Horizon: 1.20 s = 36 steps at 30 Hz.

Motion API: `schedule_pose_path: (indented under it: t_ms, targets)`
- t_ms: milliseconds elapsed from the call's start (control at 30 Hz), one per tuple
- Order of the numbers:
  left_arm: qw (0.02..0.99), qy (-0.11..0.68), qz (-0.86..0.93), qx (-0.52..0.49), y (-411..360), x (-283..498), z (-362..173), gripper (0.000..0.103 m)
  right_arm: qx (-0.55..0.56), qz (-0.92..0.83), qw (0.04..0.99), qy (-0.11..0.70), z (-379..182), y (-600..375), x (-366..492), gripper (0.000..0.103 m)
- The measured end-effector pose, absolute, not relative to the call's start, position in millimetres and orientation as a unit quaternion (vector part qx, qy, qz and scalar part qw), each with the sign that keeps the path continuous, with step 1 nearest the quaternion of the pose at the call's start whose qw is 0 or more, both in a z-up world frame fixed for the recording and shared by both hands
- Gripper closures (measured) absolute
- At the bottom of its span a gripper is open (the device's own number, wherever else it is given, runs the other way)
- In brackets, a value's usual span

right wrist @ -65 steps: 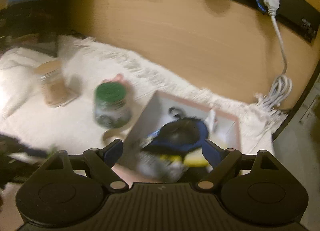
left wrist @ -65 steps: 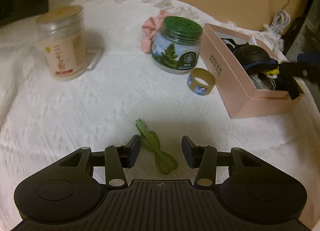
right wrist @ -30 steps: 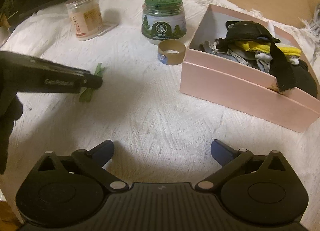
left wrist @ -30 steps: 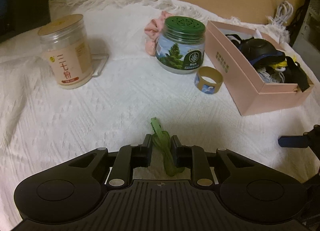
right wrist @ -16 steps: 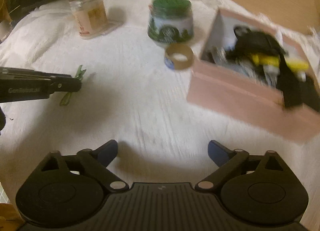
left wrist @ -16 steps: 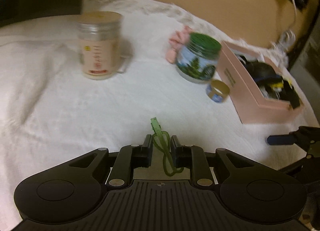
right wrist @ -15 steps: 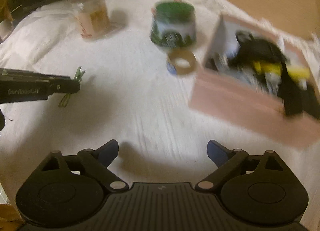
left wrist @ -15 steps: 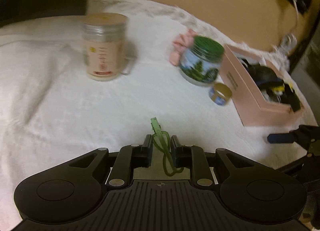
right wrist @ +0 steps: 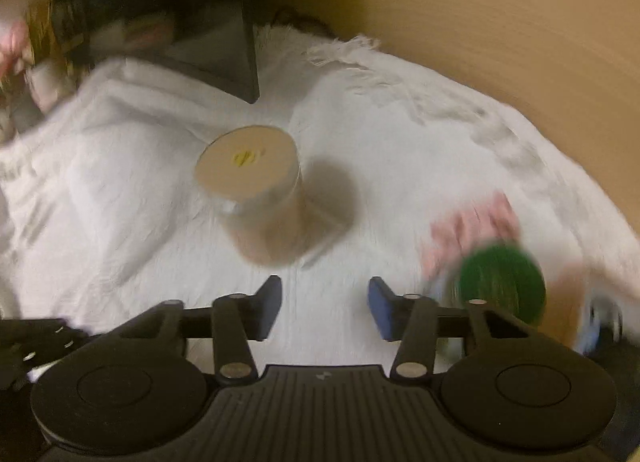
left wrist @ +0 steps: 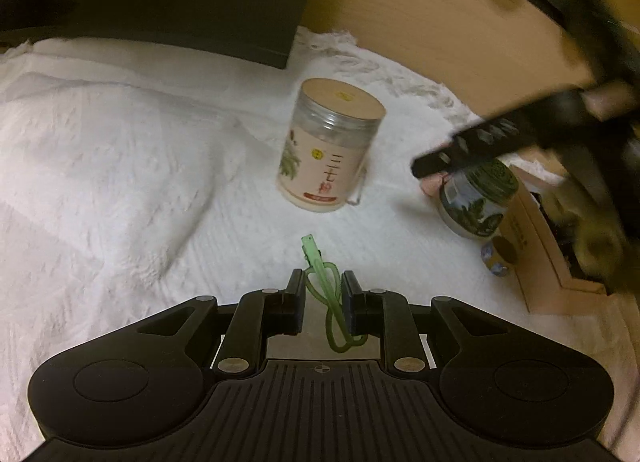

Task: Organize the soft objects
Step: 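Grasp the clear acrylic stand with the right tool while the left tool holds the clip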

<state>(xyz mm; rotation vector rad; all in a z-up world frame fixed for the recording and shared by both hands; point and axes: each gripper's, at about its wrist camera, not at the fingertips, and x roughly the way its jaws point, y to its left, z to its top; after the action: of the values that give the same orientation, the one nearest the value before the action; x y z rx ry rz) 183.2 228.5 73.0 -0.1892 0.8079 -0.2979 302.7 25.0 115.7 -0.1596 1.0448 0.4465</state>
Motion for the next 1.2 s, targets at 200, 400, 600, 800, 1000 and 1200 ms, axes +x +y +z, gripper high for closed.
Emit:
schedule_pose_path:
  t_ms: [200,400,600,800,1000,1200]
  targets:
    - [0.901,0.393,-0.146,-0.114,239,183,68,0.081,-0.072,0.236,0.801,0.545,90,23,368,0.074]
    - [0.897,0.402,-0.134,-0.127,245,189,62,0.081,-0.029,0.254,0.783,0.567,71,26,406,0.074]
    - [0.892,0.412,-0.129,-0.130,240,192,56,0.081,-0.037,0.263,0.763,0.589,51,45,412,0.074]
    - [0.893,0.414,-0.124,-0.128,239,196,57,0.081,-0.071,0.239,0.762,0.598,49,54,402,0.078]
    - [0.890,0.417,-0.140,-0.121,230,200,58,0.081,-0.057,0.230,0.768,0.595,56,36,387,0.096]
    - [0.895,0.404,-0.168,-0.089,213,213,78,0.081,-0.040,0.233,0.789,0.567,102,15,362,0.102]
